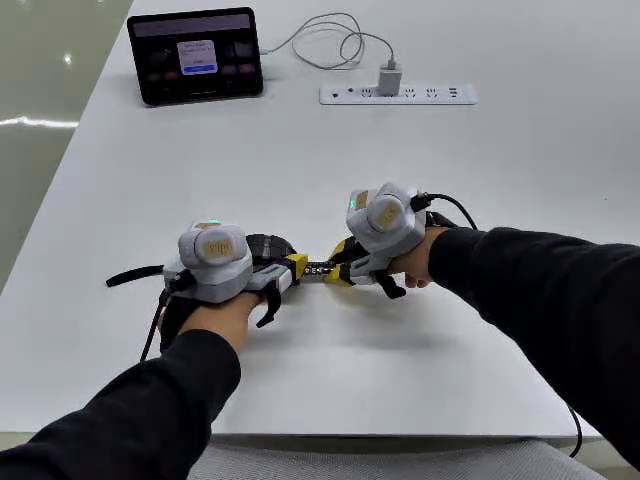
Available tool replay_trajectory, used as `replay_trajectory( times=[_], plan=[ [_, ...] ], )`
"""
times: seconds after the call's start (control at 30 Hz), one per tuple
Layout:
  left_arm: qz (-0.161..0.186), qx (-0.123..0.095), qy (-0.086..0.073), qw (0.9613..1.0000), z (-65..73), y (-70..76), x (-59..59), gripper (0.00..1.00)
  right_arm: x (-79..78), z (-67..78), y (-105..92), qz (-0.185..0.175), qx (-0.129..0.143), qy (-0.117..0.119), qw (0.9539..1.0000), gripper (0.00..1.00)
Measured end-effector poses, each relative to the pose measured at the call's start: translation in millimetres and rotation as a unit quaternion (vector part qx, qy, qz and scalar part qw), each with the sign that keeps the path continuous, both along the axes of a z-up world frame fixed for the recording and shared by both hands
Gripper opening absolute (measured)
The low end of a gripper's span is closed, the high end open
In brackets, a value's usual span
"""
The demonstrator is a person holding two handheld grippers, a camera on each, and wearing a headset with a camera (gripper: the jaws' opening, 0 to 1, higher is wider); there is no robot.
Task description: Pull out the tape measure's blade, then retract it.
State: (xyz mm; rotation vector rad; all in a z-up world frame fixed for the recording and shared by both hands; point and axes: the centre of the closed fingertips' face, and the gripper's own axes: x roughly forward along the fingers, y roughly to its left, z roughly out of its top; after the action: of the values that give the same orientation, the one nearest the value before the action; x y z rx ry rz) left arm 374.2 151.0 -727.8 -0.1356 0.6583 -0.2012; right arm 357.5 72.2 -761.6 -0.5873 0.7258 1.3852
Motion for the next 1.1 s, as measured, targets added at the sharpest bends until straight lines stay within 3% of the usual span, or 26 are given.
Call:
replay_trajectory(
  times=[1.1],
  plan=[
    [-0.007, -0.011, 0.005, 0.9999, 1.5, 0.1, -1.5, 0.59, -1.4, 3.0, 22.7, 0.010, 0.009, 0.004, 0.9999, 0.11]
  ],
)
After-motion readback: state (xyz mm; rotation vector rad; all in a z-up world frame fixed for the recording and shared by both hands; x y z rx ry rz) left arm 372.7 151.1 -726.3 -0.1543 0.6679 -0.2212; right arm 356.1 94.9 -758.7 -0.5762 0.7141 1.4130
